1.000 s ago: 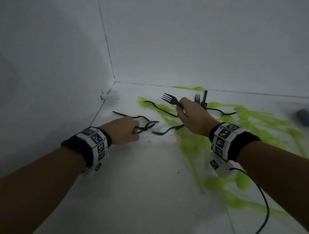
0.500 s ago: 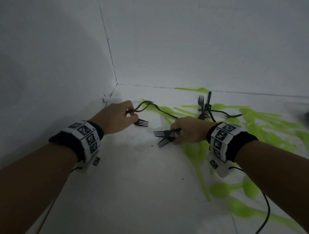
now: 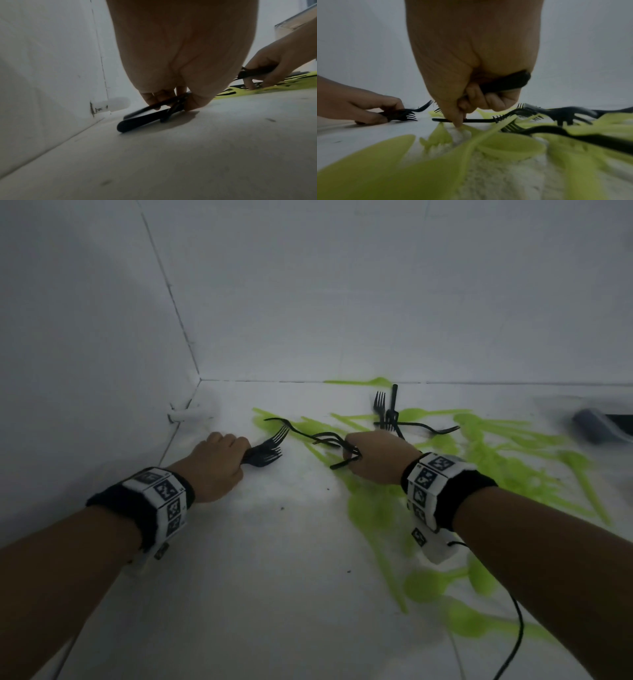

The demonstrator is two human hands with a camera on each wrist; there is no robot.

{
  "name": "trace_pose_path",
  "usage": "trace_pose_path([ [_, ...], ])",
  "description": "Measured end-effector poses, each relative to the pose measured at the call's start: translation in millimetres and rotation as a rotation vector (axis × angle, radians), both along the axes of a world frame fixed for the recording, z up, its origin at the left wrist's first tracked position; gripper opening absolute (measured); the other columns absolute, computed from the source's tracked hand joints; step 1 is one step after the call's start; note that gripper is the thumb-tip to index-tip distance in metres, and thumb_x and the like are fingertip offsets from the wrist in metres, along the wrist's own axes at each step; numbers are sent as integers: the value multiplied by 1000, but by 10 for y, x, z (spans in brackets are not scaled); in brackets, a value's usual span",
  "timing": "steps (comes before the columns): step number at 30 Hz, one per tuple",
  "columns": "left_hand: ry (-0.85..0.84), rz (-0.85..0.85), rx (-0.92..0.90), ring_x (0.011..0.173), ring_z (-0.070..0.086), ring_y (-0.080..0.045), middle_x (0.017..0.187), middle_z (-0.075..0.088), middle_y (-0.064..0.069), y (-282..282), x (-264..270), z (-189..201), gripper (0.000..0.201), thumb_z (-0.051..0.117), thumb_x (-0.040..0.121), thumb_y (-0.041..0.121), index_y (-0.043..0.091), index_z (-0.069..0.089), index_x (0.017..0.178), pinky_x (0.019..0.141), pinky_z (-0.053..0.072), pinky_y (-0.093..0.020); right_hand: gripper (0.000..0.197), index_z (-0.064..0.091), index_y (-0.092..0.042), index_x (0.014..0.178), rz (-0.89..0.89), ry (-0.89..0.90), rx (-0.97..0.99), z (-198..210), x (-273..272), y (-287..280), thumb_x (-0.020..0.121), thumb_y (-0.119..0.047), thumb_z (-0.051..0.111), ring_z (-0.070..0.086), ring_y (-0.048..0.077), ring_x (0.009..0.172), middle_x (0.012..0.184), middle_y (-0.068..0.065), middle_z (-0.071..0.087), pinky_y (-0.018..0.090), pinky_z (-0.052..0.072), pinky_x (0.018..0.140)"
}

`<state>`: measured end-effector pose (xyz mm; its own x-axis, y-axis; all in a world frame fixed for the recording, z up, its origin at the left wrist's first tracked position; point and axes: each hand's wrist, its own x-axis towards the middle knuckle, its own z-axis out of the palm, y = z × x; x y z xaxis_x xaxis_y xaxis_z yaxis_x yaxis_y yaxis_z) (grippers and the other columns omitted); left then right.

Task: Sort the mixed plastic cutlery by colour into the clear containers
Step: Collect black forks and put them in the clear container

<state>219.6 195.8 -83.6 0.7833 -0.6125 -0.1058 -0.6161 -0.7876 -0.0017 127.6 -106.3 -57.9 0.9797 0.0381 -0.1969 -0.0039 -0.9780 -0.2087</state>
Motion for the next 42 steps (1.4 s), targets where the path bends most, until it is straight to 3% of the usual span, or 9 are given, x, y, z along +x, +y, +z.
trace_pose_path([
  [6,51,76,-337,78,49,-31,93,45,-10,-205,-26,123,8,43,103,17,13,38,98,65,38,-41,17,52,-19,102,-24,-328,145,93,-54,11,105,-35,46,61,28,68,75,0,60,37,49,58],
  [9,116,171,-577,65,53,-31,82,54,-12,-525,-71,318,12,43,104,20,9,38,103,55,38,-40,16,58,-23,97,-176,-467,433,267,-92,0,100,-34,47,63,17,63,76,-2,69,35,52,59],
  [12,254,273,-638,77,59,-28,87,61,-8,-915,-65,421,21,54,100,26,10,45,110,66,44,-38,22,57,-22,92,-324,-490,587,347,-116,-69,98,-43,51,65,10,71,82,-3,72,33,53,67],
  [18,289,328,-365,93,56,-30,112,63,-12,-1440,85,251,45,60,95,43,9,50,122,74,41,-33,20,43,-22,123,-451,-322,441,213,-270,-475,103,-25,44,67,25,83,97,-2,74,47,56,79],
  [21,241,307,-243,92,54,-29,114,61,-13,-1534,102,186,47,56,98,45,6,48,124,73,41,-34,15,51,-13,115,-432,-185,278,197,-375,-741,103,-18,44,63,28,91,108,7,69,44,55,81],
  [25,196,340,-242,92,54,-31,116,62,-17,-1610,54,152,43,55,101,40,4,48,122,74,40,-35,5,41,-15,105,-360,-167,168,197,-424,-954,100,-13,41,56,30,78,89,7,57,37,40,60],
  [34,167,390,-204,91,53,-31,109,60,-13,-1620,-59,152,36,57,98,35,8,48,120,75,42,-34,32,68,-37,111,-50,172,-116,293,-284,-1203,90,-16,57,62,20,88,99,-6,63,32,52,72],
  [39,189,376,-257,85,55,-30,98,59,-11,-1644,-149,133,31,56,99,25,7,45,123,69,41,-35,4,68,-30,94,1,74,-99,218,-231,-1358,95,-29,64,61,22,91,84,-11,53,33,46,71],
  [42,182,418,-304,82,59,-32,97,60,-13,-1660,-211,115,37,59,96,20,6,39,124,64,43,-36,23,70,-28,107,-26,-74,-75,160,-211,-1394,100,-46,58,56,24,85,96,-2,45,35,46,71],
])
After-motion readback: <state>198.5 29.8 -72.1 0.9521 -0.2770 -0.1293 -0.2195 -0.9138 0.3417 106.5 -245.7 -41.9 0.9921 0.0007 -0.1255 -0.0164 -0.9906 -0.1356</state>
